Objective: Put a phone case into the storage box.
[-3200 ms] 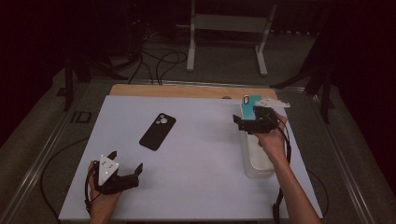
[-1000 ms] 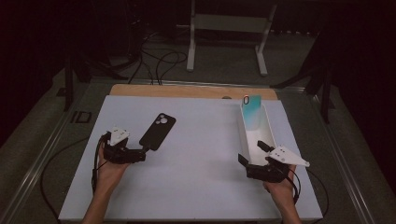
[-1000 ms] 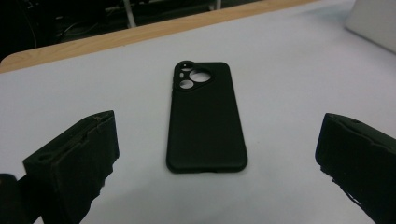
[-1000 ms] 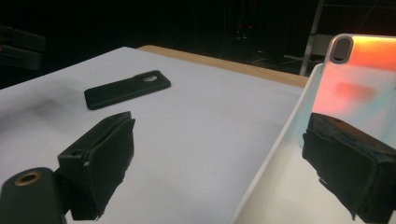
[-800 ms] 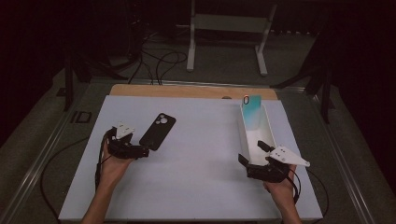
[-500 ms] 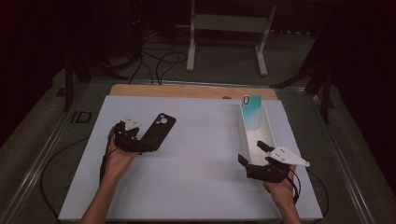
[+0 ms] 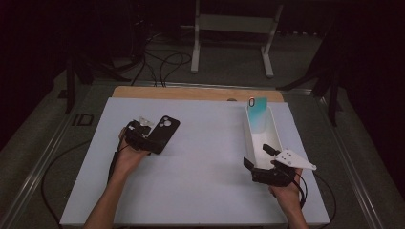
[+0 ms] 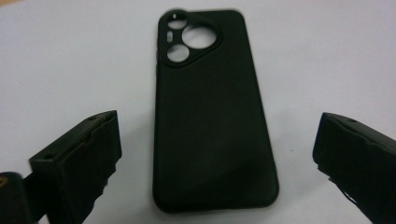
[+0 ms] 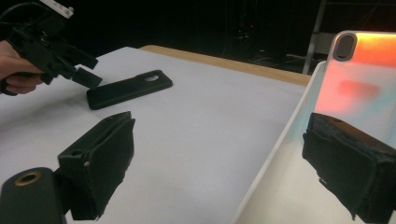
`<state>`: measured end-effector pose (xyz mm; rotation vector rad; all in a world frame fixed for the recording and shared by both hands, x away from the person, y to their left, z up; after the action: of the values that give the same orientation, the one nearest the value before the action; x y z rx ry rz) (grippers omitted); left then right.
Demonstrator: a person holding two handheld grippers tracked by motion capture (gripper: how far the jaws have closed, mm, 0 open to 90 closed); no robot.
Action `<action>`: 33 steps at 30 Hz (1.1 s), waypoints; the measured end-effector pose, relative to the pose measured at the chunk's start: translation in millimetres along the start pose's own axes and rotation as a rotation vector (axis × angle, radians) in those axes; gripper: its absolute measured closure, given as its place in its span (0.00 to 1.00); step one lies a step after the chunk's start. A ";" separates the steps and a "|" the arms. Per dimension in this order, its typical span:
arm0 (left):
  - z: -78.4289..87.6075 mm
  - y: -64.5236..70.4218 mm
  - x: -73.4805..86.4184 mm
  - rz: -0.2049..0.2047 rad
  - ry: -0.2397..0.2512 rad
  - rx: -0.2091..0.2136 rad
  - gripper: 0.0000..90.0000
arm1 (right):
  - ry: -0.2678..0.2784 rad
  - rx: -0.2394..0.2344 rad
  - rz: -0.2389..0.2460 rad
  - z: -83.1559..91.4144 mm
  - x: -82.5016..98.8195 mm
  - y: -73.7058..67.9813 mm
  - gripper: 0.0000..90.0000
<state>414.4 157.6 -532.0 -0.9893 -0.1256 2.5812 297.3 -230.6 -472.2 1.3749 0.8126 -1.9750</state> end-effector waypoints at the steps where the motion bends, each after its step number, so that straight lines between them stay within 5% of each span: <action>1: 0.0 0.0 0.0 0.000 0.000 0.000 0.03 | 0.001 -0.001 0.000 -0.3 0.1 -0.1 0.10; 17: -32.6 4.1 5.5 0.018 -0.145 0.017 0.02 | 0.002 0.000 -0.012 0.2 2.0 1.9 0.10; 27: -35.2 6.0 6.5 0.001 -0.157 0.005 0.02 | -0.004 -0.001 -0.014 -1.5 3.4 1.2 0.10; 33: -31.6 7.6 5.2 -0.019 -0.155 0.016 0.11 | -0.003 -0.003 -0.009 -2.7 2.4 -1.0 0.10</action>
<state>429.3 151.0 -560.5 -0.7781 -0.1538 2.6351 297.5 -228.2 -475.0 1.3681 0.8213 -1.9818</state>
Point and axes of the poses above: each handheld gripper's, and its own axes: z roughly backward along the jaws, x roughly out of its underside, y roughly to its right, the point moved 5 cm from there along -z, roughly forward along the jaws, and after that the axes turned 15 degrees about -x, right-handed, at the moved point
